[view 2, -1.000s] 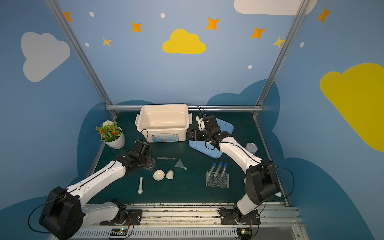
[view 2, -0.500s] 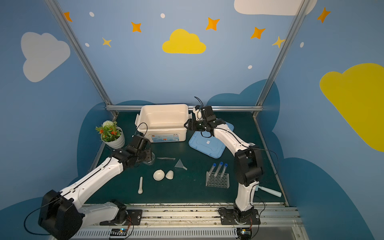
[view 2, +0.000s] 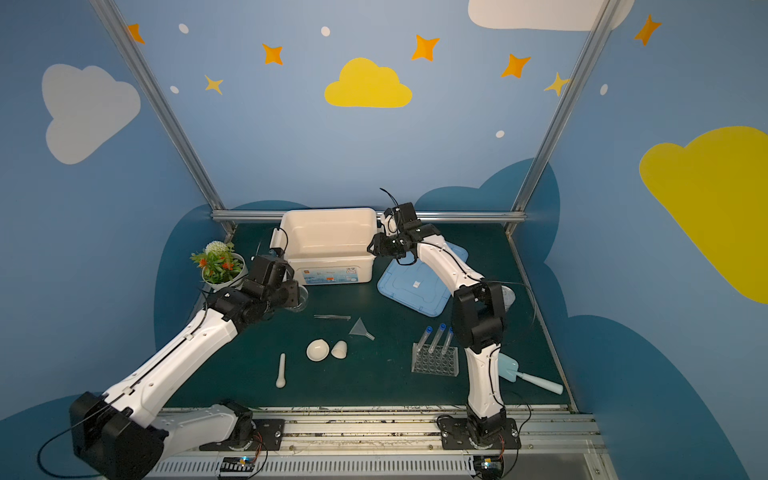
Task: Organize the chemistry lab equipment
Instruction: 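Lift the flask with the left gripper while the right gripper grips the box rim, then carry the flask over the white box with the left gripper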
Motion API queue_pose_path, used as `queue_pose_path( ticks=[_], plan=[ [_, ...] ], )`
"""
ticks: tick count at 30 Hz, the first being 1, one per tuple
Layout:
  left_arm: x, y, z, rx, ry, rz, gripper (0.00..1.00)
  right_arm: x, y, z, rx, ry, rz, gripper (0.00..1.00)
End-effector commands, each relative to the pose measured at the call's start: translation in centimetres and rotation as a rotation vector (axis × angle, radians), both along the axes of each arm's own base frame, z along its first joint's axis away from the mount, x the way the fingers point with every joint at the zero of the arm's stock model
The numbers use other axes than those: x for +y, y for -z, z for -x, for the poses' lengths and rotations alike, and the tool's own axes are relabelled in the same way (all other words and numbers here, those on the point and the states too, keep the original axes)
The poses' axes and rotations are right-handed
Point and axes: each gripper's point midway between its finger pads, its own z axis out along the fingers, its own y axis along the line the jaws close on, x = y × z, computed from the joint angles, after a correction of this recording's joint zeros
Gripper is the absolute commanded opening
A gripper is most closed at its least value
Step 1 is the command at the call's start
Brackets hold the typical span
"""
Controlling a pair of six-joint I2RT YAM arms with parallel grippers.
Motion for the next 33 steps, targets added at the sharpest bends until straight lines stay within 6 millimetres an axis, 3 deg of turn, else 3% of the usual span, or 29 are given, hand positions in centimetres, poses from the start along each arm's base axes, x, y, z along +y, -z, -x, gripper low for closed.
queue_pose_path(
  ticks=[1,10,18,33],
  plan=[
    [0.1,-2.7,-0.8,-0.069,0.019,0.014,0.03,-0.1,0.4,-0.1,0.03,-0.003,0.017,0.44],
    [-0.1,-5.8,-3.4,-0.129,0.046,0.038,0.03,0.3,1.0,-0.2,0.067,-0.035,0.031,0.3],
    [-0.4,-6.8,-5.2,-0.145,0.065,0.049,0.03,0.1,0.5,0.1,0.057,-0.054,0.046,0.19],
    [0.0,-8.9,-9.5,-0.19,0.081,0.039,0.03,0.4,-1.1,3.0,0.139,-0.113,0.007,0.16]
  ],
)
